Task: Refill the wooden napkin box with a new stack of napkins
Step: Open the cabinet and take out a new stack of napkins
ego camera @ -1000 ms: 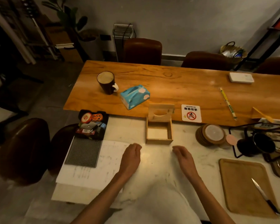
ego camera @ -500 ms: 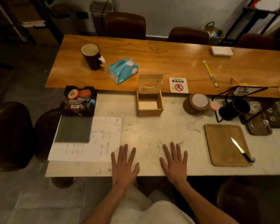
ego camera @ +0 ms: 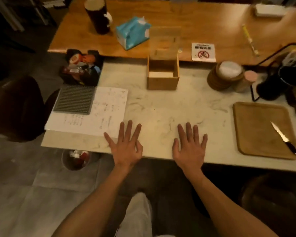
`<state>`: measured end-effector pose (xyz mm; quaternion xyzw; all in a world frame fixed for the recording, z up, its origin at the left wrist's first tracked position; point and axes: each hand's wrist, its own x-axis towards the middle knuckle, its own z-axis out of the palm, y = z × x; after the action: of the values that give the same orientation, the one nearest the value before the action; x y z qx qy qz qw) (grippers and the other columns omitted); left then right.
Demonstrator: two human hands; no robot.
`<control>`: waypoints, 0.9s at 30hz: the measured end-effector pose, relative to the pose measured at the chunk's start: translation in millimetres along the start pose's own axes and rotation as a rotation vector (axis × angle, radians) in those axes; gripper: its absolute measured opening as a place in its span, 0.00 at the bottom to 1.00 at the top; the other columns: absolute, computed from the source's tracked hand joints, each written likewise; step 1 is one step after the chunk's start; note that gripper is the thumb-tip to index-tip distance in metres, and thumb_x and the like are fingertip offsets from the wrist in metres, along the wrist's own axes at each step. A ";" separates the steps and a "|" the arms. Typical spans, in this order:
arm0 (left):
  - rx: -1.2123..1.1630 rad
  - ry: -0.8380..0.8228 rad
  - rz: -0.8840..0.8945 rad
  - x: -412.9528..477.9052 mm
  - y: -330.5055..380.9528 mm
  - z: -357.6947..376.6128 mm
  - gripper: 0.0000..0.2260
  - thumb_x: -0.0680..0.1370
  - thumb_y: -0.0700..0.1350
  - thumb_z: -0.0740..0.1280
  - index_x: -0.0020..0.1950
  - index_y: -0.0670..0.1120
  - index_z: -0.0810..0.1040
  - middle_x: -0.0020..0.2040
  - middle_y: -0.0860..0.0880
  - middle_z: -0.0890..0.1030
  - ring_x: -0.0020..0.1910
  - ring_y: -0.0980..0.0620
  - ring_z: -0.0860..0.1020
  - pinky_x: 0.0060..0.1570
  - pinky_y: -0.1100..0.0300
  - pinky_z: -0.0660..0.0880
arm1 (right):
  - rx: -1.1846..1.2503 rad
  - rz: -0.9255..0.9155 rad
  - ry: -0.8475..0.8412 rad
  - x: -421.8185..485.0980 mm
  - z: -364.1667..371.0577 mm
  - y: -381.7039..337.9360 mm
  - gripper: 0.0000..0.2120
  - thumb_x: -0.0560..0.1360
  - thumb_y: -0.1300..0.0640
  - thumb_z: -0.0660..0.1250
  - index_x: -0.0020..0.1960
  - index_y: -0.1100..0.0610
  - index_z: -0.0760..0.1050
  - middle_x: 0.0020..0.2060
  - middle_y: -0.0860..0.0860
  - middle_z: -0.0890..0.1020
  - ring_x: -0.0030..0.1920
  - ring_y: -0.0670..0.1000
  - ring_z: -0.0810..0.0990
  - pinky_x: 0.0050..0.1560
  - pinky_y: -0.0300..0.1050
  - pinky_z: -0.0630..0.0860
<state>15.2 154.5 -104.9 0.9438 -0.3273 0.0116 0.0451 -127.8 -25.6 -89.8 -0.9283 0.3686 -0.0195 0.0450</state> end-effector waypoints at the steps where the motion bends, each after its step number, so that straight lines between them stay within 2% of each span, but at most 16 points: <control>1: 0.016 0.022 0.002 0.3 1.4 1.6 0.29 0.77 0.53 0.55 0.78 0.58 0.52 0.80 0.51 0.52 0.79 0.46 0.50 0.66 0.23 0.45 | -0.003 -0.001 0.029 0.0 1.7 0.5 0.28 0.77 0.43 0.53 0.77 0.46 0.57 0.77 0.51 0.60 0.78 0.55 0.54 0.74 0.64 0.50; 4: 0.013 0.072 0.024 0.3 1.1 5.8 0.27 0.78 0.52 0.53 0.78 0.57 0.56 0.79 0.52 0.56 0.79 0.44 0.53 0.68 0.25 0.47 | 0.075 0.000 0.129 -3.6 7.6 -1.1 0.25 0.77 0.46 0.55 0.73 0.48 0.66 0.73 0.51 0.68 0.75 0.55 0.61 0.74 0.62 0.54; 7: -0.008 0.172 0.055 -0.4 1.4 12.6 0.23 0.80 0.54 0.51 0.76 0.57 0.61 0.77 0.53 0.63 0.78 0.45 0.57 0.69 0.28 0.51 | 0.236 -0.037 0.338 -5.8 13.7 -1.5 0.19 0.76 0.49 0.59 0.63 0.51 0.78 0.63 0.51 0.80 0.68 0.54 0.73 0.70 0.57 0.66; 9: -0.025 0.288 0.043 -1.6 0.2 23.8 0.22 0.81 0.56 0.48 0.74 0.57 0.66 0.74 0.53 0.68 0.77 0.46 0.60 0.71 0.31 0.52 | 0.289 -0.088 0.520 -6.8 22.0 -1.6 0.15 0.77 0.51 0.60 0.53 0.52 0.83 0.54 0.50 0.85 0.58 0.53 0.82 0.58 0.49 0.76; 11: -0.091 0.413 0.048 -1.9 1.3 30.0 0.21 0.81 0.55 0.49 0.69 0.55 0.74 0.69 0.52 0.76 0.73 0.45 0.68 0.72 0.37 0.57 | 0.276 -0.088 0.678 -7.8 31.0 0.6 0.15 0.77 0.50 0.59 0.45 0.53 0.84 0.43 0.50 0.87 0.43 0.51 0.84 0.39 0.41 0.74; 12: -0.137 0.495 0.067 -0.9 3.2 28.7 0.20 0.81 0.54 0.51 0.64 0.53 0.79 0.64 0.50 0.80 0.67 0.46 0.75 0.69 0.41 0.64 | 0.275 -0.070 0.733 -7.6 30.9 1.8 0.17 0.77 0.50 0.58 0.42 0.53 0.84 0.39 0.50 0.86 0.37 0.52 0.82 0.34 0.40 0.70; 13: -0.157 0.613 0.092 -2.5 2.1 32.8 0.19 0.81 0.52 0.53 0.56 0.49 0.83 0.56 0.49 0.84 0.57 0.46 0.80 0.60 0.47 0.72 | 0.269 -0.063 0.793 -9.6 38.3 1.4 0.18 0.78 0.49 0.57 0.40 0.53 0.83 0.37 0.51 0.85 0.34 0.53 0.80 0.32 0.41 0.67; 14: -0.139 0.753 0.097 -3.4 0.6 37.2 0.18 0.80 0.51 0.55 0.47 0.47 0.84 0.46 0.47 0.86 0.43 0.45 0.82 0.47 0.54 0.73 | 0.244 -0.054 0.858 -10.4 47.6 1.5 0.20 0.79 0.47 0.55 0.40 0.54 0.82 0.36 0.51 0.84 0.34 0.54 0.78 0.34 0.43 0.66; 15: -0.115 0.843 0.086 -5.1 0.5 40.2 0.18 0.80 0.50 0.56 0.39 0.46 0.81 0.36 0.46 0.83 0.33 0.45 0.77 0.38 0.58 0.66 | 0.213 -0.056 0.928 -10.7 58.5 1.2 0.21 0.79 0.47 0.54 0.41 0.53 0.81 0.37 0.52 0.83 0.36 0.54 0.78 0.38 0.44 0.66; 16: -0.110 0.881 0.084 -9.0 0.8 43.2 0.20 0.80 0.51 0.55 0.36 0.45 0.79 0.32 0.44 0.80 0.29 0.46 0.72 0.37 0.58 0.61 | 0.199 -0.075 1.016 -10.1 71.8 1.0 0.21 0.80 0.47 0.53 0.42 0.53 0.81 0.39 0.52 0.83 0.39 0.54 0.78 0.43 0.45 0.65; 18: -0.121 0.886 0.078 -11.0 2.5 46.7 0.24 0.81 0.54 0.51 0.39 0.43 0.81 0.33 0.40 0.77 0.33 0.42 0.73 0.40 0.55 0.57 | 0.243 -0.117 1.211 -5.6 91.0 -1.0 0.20 0.81 0.48 0.52 0.43 0.52 0.80 0.40 0.52 0.82 0.44 0.53 0.77 0.49 0.47 0.65; 20: -0.138 0.963 0.079 -8.6 4.0 51.7 0.26 0.82 0.55 0.49 0.42 0.43 0.82 0.36 0.41 0.77 0.37 0.42 0.73 0.42 0.53 0.58 | 0.262 -0.112 1.345 2.5 99.7 -1.5 0.20 0.81 0.49 0.52 0.41 0.53 0.79 0.40 0.52 0.81 0.44 0.53 0.76 0.51 0.48 0.65; 21: -0.157 0.999 0.111 -10.6 4.5 53.9 0.25 0.82 0.54 0.48 0.43 0.44 0.81 0.38 0.42 0.78 0.40 0.43 0.73 0.45 0.53 0.61 | 0.250 -0.105 1.346 4.8 97.6 -2.3 0.19 0.80 0.50 0.52 0.40 0.53 0.78 0.40 0.53 0.80 0.44 0.54 0.77 0.51 0.48 0.65; 23: -0.279 1.094 0.167 -16.5 5.4 68.1 0.18 0.81 0.51 0.52 0.56 0.46 0.80 0.54 0.44 0.81 0.55 0.46 0.76 0.60 0.51 0.65 | 0.214 -0.089 1.314 7.2 88.5 -1.6 0.18 0.80 0.51 0.53 0.41 0.52 0.79 0.40 0.53 0.81 0.45 0.54 0.77 0.50 0.48 0.64; 25: -0.514 1.092 0.207 -46.7 22.3 108.9 0.19 0.80 0.46 0.59 0.70 0.43 0.69 0.70 0.43 0.72 0.71 0.46 0.66 0.73 0.50 0.59 | 0.174 -0.110 1.289 5.2 86.6 2.3 0.17 0.79 0.51 0.54 0.42 0.52 0.79 0.41 0.53 0.81 0.44 0.54 0.76 0.48 0.48 0.64; 27: -0.822 0.917 0.112 -72.9 45.8 160.7 0.23 0.78 0.42 0.62 0.72 0.40 0.64 0.69 0.41 0.68 0.70 0.45 0.64 0.72 0.55 0.59 | 0.171 -0.140 1.285 3.8 88.1 2.8 0.17 0.79 0.51 0.54 0.41 0.53 0.79 0.40 0.53 0.81 0.44 0.54 0.75 0.47 0.48 0.63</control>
<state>-71.6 148.8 -265.2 0.7294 -0.3015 0.2916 0.5404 -120.9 -24.1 -177.7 -0.7467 0.2579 -0.6029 -0.1119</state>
